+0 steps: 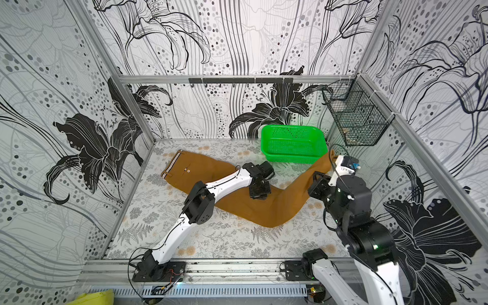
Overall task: Roll up the long pants
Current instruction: Fold the long pant at the center of the board.
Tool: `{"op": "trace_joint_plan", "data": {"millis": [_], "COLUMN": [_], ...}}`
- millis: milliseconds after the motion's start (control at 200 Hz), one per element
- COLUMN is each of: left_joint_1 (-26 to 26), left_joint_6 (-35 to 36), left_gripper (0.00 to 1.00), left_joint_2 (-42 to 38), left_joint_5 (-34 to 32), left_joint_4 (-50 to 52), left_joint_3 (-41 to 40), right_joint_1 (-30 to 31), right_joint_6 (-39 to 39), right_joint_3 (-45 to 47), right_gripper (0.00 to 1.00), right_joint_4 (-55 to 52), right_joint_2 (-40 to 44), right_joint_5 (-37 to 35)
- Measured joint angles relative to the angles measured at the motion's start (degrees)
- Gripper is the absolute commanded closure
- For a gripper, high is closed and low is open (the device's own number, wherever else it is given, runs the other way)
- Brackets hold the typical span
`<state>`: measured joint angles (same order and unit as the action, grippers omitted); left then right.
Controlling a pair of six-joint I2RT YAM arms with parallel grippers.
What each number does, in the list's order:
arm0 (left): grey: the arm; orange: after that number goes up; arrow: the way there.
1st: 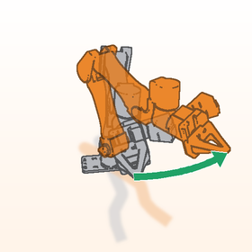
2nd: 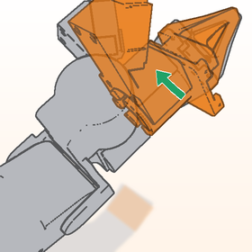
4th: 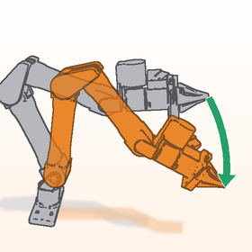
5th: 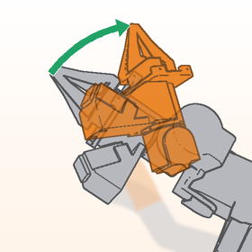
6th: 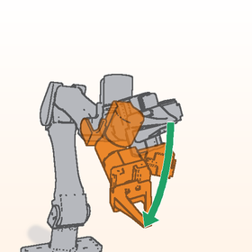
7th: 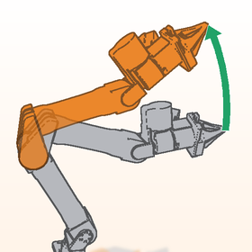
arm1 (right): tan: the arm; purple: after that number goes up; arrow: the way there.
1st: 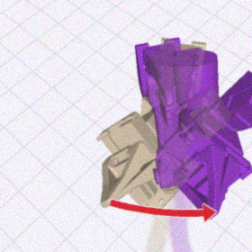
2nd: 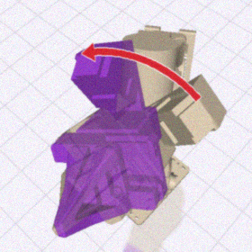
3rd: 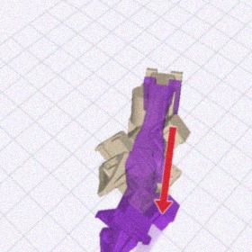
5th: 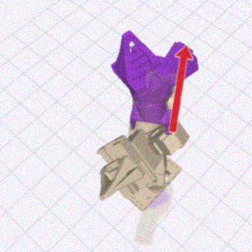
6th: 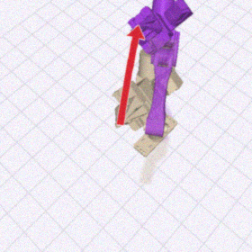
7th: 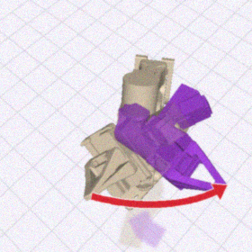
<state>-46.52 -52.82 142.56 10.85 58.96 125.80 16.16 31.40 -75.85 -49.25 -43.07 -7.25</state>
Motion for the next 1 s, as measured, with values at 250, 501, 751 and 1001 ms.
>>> {"op": "trace_joint_plan", "data": {"millis": [250,501,751,1001], "left_joint_1": [11.8,26.7,31.8,38.8], "left_joint_6": [-1.1,-1.3,-0.9,-1.1], "left_gripper": [0.71,0.72,0.72,0.74], "left_joint_2": [-20.8,-31.3,-31.6,-32.3], "left_joint_5": [-10.6,-19.5,-22.4,-21.8], "left_joint_4": [-3.8,-5.4,-5.2,-6.9], "left_joint_3": [-21.0,-24.9,-27.0,-33.1], "right_joint_1": [0.0,6.0,15.7,20.2], "right_joint_6": [0.7,2.0,1.6,0.3], "right_joint_3": [3.0,-0.4,-13.8,-32.6], "right_gripper": [1.0,1.0,1.0,1.0], "right_joint_4": [11.3,21.6,28.2,33.0], "right_joint_2": [-14.4,-27.2,-45.4,-67.3], "right_joint_5": [17.0,26.9,30.3,33.2]}}
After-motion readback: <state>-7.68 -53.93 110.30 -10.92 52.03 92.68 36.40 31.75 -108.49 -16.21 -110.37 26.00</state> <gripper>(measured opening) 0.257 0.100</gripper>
